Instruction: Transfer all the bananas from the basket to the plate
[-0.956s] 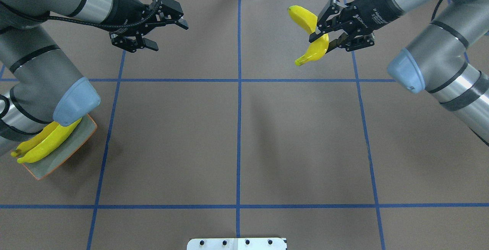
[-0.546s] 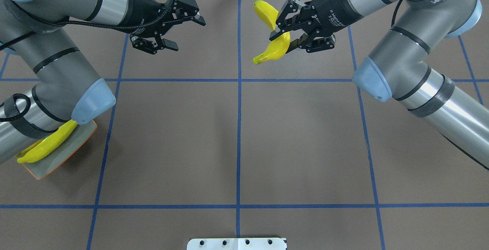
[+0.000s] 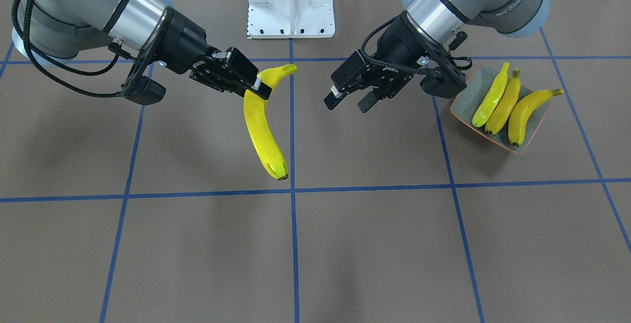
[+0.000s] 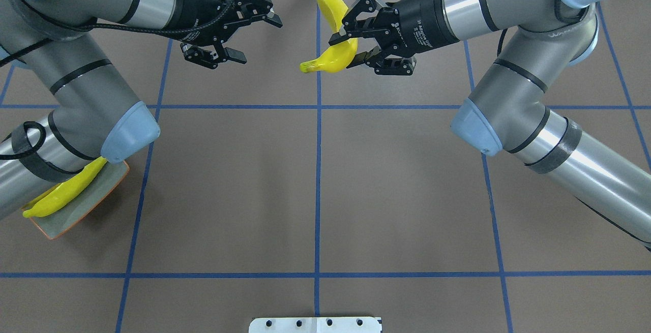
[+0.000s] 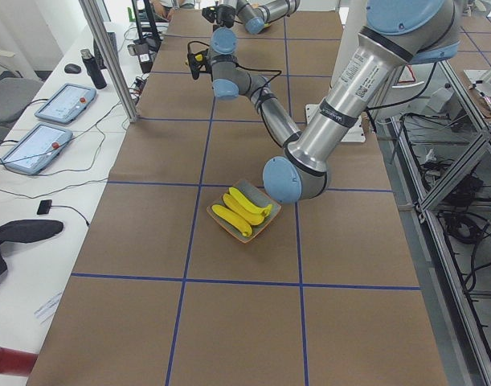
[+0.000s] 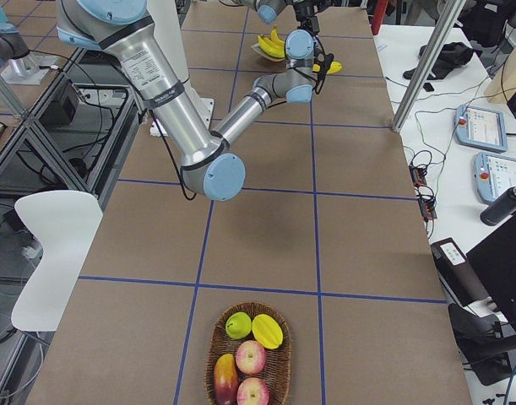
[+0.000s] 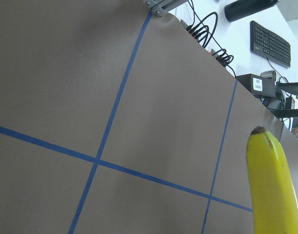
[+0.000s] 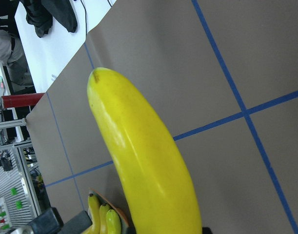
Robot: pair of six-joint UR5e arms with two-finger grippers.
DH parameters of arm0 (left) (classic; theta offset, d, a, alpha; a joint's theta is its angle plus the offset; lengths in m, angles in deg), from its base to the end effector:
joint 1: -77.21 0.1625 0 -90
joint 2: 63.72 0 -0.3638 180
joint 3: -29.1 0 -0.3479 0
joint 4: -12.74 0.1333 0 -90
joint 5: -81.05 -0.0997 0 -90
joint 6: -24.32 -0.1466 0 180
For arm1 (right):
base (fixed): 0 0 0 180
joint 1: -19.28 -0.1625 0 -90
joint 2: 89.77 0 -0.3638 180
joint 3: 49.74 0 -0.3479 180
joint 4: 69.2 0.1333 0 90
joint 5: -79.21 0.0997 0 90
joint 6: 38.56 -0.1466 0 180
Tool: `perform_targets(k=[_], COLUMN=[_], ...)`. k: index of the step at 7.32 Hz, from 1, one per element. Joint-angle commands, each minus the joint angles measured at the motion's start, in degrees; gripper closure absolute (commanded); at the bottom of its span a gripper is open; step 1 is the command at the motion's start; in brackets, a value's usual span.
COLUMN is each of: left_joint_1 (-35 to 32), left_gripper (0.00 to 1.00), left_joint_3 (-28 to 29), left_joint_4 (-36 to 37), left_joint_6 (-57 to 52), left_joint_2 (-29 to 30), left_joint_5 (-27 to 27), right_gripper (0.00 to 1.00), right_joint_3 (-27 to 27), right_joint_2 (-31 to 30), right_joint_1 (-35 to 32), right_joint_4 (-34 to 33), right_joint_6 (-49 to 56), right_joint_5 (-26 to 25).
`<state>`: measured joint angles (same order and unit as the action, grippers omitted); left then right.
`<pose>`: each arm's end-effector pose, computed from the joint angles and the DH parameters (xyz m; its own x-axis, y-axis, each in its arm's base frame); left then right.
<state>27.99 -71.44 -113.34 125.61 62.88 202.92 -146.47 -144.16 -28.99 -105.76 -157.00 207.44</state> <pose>0.3424 -0.4825 0.1152 0.0168 -0.2740 -0.9616 0.3099 0.9158 -0.2555 -0.3500 -0.4564 0.1132 -0.1430 0.4017 0.9045 -0.1232 0.8996 -0.4190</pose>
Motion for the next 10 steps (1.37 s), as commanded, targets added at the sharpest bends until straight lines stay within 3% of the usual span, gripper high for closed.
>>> perform_targets(k=[1,6,10], left_joint_1=[0.00,0.00,0.27], left_gripper=[0.01,0.01,0.07], left_joint_3=[2.43,4.73,5.00], left_joint_4=[-6.16,-17.16,-20.09], left_joint_6=[4.07,14.61,19.20], left_joint_2=[0.92,1.63,2.24], left_joint_5=[-0.14,-0.14,-0.14], right_gripper=[1.00,1.00,1.00], right_joint_3=[0.05,0.49,0.66], right_joint_2=[0.16,0.16,-1.34], right_joint_1=[2.38,5.72,9.06], right_joint_4=[6.40,17.91,26.72], right_joint_6=[-6.61,-17.15,-21.39], right_joint_5=[-2.46,-7.55,-14.06])
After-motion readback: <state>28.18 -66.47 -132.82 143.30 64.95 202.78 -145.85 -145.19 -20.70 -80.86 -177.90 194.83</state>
